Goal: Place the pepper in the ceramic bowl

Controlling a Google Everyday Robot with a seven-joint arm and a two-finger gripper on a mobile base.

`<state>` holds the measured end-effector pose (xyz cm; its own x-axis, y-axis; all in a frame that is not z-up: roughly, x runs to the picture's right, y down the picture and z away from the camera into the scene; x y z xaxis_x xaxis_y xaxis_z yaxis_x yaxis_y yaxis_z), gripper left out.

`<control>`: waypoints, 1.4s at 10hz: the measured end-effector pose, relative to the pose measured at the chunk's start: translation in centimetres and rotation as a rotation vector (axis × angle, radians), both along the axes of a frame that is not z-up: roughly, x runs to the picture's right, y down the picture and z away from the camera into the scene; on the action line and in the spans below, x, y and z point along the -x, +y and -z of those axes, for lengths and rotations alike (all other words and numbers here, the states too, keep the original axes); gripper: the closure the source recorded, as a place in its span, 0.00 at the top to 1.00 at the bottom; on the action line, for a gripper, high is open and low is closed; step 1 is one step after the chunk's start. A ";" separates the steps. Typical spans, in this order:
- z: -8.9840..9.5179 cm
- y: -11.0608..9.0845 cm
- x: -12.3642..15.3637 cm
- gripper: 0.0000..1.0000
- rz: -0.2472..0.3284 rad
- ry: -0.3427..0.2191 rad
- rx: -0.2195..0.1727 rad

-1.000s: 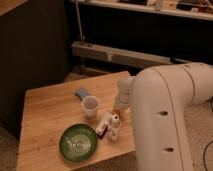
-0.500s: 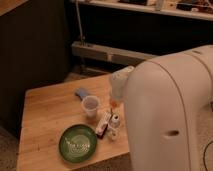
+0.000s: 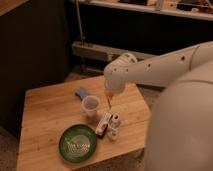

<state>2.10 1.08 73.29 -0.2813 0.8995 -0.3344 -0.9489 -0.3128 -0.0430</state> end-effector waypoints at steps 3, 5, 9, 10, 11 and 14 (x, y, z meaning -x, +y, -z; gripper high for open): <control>5.2 3.4 5.4 0.00 0.144 -0.227 -0.036; 7.7 6.0 8.1 0.00 0.235 -0.333 -0.024; 10.4 13.7 15.2 0.00 0.516 -0.487 0.057; 10.3 15.9 17.1 0.00 0.584 -0.511 0.069; 9.6 18.3 19.1 0.00 0.651 -0.538 0.081; 5.9 23.0 22.6 0.00 0.772 -0.570 0.096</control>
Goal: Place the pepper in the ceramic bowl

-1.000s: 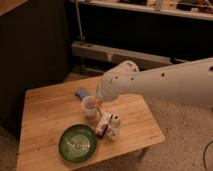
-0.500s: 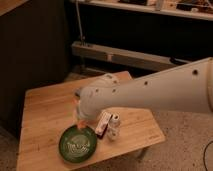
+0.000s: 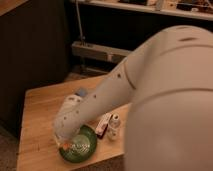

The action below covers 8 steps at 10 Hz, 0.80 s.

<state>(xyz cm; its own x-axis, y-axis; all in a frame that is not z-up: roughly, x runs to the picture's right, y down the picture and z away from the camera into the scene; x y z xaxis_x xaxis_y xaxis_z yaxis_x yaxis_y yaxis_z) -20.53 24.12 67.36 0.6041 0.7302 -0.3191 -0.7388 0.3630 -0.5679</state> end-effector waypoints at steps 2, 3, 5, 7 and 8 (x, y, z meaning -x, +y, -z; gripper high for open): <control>-2.5 1.3 0.1 0.07 -0.002 0.042 0.006; -3.2 1.3 -0.3 0.15 -0.011 0.067 0.004; -4.7 0.8 -1.6 0.35 -0.054 0.129 0.010; -6.2 -0.2 -3.1 0.55 -0.100 0.146 0.048; -6.7 -0.4 -3.5 0.66 -0.119 0.122 0.093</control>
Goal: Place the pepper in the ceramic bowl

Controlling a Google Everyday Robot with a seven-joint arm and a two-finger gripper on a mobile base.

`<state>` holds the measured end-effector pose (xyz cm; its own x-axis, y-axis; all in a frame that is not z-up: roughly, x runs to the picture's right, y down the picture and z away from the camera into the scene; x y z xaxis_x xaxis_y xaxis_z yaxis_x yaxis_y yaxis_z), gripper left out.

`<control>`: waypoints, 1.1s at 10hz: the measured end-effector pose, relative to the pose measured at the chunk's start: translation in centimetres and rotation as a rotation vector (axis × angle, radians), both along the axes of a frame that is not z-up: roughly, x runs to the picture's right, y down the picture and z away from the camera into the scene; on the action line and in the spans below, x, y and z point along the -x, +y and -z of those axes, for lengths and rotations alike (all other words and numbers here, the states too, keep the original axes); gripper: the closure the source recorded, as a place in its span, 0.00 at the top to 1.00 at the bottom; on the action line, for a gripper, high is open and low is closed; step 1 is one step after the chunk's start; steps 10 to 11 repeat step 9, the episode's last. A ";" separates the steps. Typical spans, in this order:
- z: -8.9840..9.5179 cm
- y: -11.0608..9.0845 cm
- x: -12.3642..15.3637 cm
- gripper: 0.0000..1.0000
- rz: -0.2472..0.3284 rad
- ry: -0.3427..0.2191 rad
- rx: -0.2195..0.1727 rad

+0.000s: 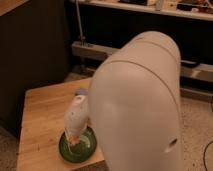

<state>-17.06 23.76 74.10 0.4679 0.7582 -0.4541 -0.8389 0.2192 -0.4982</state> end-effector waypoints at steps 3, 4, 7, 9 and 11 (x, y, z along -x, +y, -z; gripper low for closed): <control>-0.5 -0.1 -0.6 0.80 -0.042 -0.093 0.094; -0.3 -0.1 -0.7 0.80 -0.035 -0.111 0.091; 0.3 -0.6 -1.1 0.80 -0.020 -0.136 0.065; 0.6 -0.6 -1.1 0.80 -0.010 -0.145 0.044; 0.6 -0.6 -1.1 0.80 -0.010 -0.145 0.044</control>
